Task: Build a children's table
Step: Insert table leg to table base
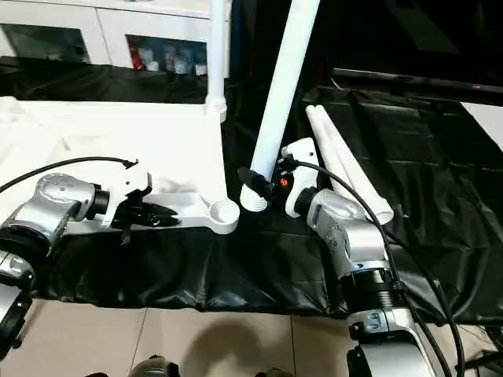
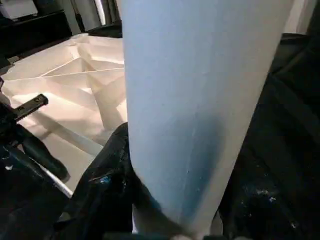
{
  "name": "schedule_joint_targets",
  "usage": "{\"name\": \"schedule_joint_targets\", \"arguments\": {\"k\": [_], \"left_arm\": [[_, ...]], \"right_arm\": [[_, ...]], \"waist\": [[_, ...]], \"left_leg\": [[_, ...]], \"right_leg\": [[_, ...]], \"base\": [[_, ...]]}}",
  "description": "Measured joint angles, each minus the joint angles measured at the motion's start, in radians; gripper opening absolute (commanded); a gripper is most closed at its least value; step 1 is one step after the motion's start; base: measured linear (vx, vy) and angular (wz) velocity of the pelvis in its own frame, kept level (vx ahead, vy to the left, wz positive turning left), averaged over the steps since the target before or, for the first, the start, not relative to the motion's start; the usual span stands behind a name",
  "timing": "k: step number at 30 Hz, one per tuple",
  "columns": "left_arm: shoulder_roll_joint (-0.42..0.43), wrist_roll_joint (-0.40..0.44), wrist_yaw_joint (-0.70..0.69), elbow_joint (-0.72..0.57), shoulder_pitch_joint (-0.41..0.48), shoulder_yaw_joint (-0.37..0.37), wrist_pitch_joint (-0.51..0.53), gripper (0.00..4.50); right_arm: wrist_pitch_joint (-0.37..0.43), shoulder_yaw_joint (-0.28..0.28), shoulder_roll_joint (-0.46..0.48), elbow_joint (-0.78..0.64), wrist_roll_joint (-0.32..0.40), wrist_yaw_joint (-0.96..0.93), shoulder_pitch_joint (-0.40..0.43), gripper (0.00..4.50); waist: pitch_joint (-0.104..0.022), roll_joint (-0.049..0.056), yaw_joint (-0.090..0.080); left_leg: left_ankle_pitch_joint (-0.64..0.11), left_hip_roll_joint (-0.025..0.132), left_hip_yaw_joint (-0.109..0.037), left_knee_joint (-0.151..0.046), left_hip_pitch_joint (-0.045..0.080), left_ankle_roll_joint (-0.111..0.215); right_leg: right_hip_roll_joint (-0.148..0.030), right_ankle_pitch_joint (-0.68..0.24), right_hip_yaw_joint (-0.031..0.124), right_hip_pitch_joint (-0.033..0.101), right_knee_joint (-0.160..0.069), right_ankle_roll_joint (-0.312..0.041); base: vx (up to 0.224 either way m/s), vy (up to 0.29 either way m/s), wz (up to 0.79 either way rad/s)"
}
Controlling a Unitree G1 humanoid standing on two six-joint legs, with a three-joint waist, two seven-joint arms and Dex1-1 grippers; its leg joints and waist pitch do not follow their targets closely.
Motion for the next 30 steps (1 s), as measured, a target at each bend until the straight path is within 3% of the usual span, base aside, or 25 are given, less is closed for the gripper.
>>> {"name": "schedule_joint_targets", "arguments": {"k": [9, 15, 30], "left_arm": [[-0.009, 0.021, 0.005, 0.007, -0.002, 0.001, -0.002, 0.0], [-0.085, 0.053, 0.121, -0.064, 0.014, -0.003, 0.047, 0.0], [-0.12, 0.074, 0.209, -0.203, 0.086, 0.002, 0.1, 0.0]], "right_arm": [[0.001, 0.032, -0.004, 0.0, -0.005, 0.033, 0.002, 1.87], [-0.005, 0.076, 0.005, 0.016, -0.04, 0.041, -0.017, 1.87], [-0.088, 0.081, 0.01, 0.143, -0.081, 0.035, -0.058, 1.87]], "waist": [[0.0, 0.001, -0.009], [-0.001, 0.002, 0.01], [-0.007, 0.011, 0.011]], "left_leg": [[0.0, 0.0, 0.0, 0.0, 0.002, 0.0], [0.0, -0.001, 0.001, -0.001, 0.01, 0.0], [0.0, -0.002, 0.002, -0.003, 0.012, 0.0]], "right_leg": [[0.0, 0.0, 0.0, 0.001, 0.0, 0.0], [-0.001, 0.0, 0.0, 0.009, -0.001, 0.0], [-0.003, -0.001, 0.001, 0.012, -0.003, 0.002]], "base": [[0.0, 0.0, 0.0], [0.0, 0.0, 0.0], [0.0, 0.0, 0.0]]}}
